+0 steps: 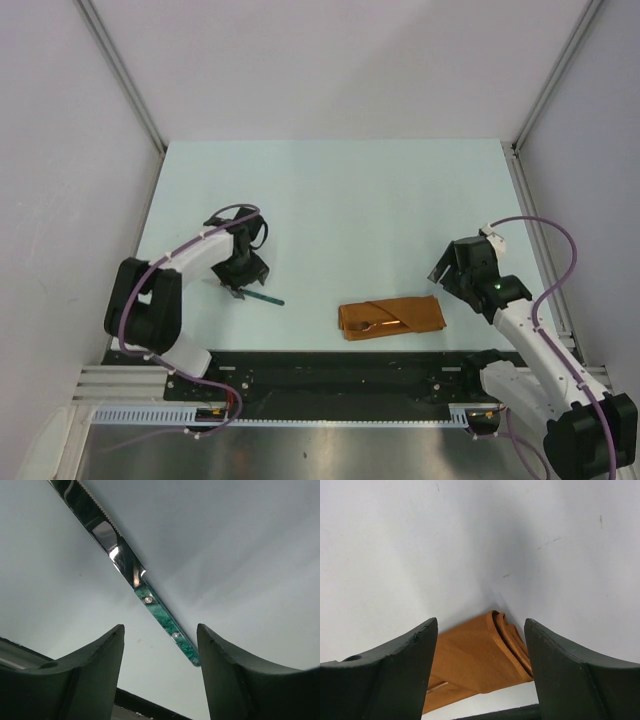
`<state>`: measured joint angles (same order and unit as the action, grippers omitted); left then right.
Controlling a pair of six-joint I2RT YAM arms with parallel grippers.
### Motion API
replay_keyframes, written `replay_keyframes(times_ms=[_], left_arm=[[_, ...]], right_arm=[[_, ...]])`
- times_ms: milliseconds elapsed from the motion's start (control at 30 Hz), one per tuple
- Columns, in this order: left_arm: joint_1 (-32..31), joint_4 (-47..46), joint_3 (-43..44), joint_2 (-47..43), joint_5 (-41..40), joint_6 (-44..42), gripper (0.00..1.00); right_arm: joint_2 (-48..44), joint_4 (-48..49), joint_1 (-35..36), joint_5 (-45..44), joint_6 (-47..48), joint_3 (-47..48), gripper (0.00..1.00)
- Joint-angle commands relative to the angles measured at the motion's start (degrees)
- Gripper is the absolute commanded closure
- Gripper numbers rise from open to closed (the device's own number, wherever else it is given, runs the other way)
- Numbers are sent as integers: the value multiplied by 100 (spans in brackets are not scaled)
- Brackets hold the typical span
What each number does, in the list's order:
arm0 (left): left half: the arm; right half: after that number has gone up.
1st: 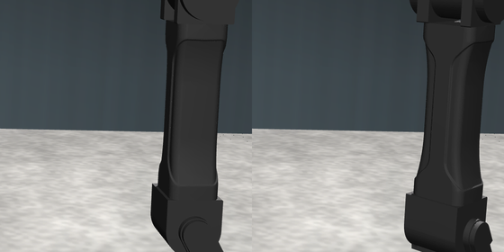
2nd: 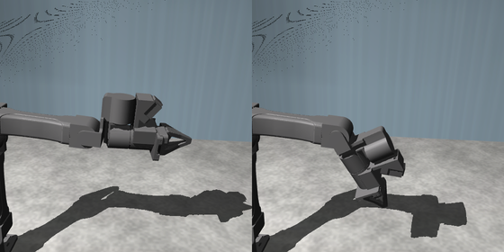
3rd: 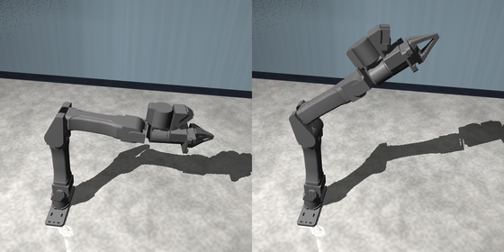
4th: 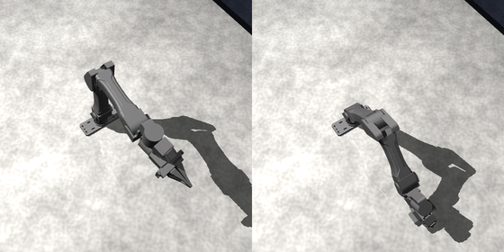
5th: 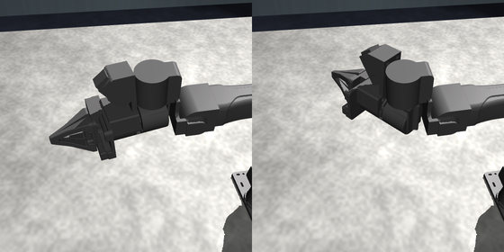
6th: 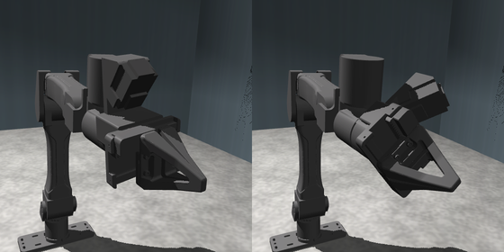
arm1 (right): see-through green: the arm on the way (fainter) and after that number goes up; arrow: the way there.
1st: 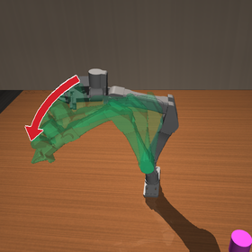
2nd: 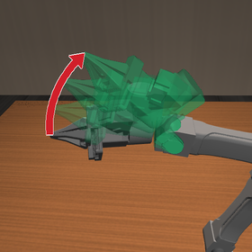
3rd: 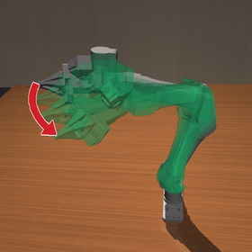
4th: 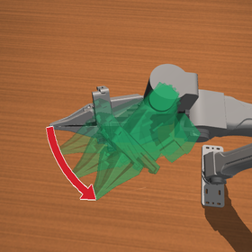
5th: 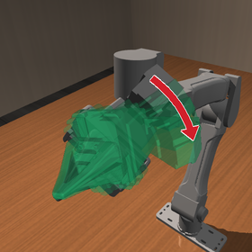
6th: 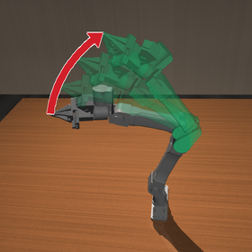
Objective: Fold the napkin into a case and place the utensils inside
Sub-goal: Pick up the knife from the corner of the board.
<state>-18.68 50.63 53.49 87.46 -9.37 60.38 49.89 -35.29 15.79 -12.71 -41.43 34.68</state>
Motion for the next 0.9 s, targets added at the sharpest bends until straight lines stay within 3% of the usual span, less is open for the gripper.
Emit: replay_keyframes(times_ms=[0, 233, 333, 367, 400, 433, 567, 600, 700, 767, 867], left_arm=[[-110, 728, 451, 429, -452, 1360, 36], [-180, 606, 259, 1150, -321, 1916, 46], [-189, 150, -215, 1116, -197, 1916, 77], [-189, -173, -295, 1072, -189, 1873, 95], [-189, -342, -348, 958, -188, 1620, 100], [-215, -465, -366, 896, -223, 1443, 100], [-723, -1097, -129, 203, -557, 65, 100], [-899, -1317, -103, 36, -549, -800, 100], [-1585, -1907, -129, -650, -269, -1850, 100], [-2051, -2187, -234, -1037, -49, -2021, 100], [-2622, -2591, -453, -1467, 144, -2030, 100]], right_arm=[[-242, -321, 248, -697, -14, 373, 25], [-76, -417, 846, -1128, -58, 645, 25], [29, -304, 1075, -1207, 196, 768, 25], [56, -251, 1110, -1147, 336, 804, 24], [65, -163, 1136, -1042, 494, 830, 23], [74, 46, 1154, -893, 870, 865, 21], [91, 751, 1093, 1097, 2032, 926, 13], [161, 856, 1084, 1426, 2155, 953, 8], [590, 1635, 1049, 2463, 2306, 1050, 0], [959, 2085, 1084, 3357, 2201, 1067, 0], [1917, 2648, 1312, 3818, 1886, 1401, 0]])
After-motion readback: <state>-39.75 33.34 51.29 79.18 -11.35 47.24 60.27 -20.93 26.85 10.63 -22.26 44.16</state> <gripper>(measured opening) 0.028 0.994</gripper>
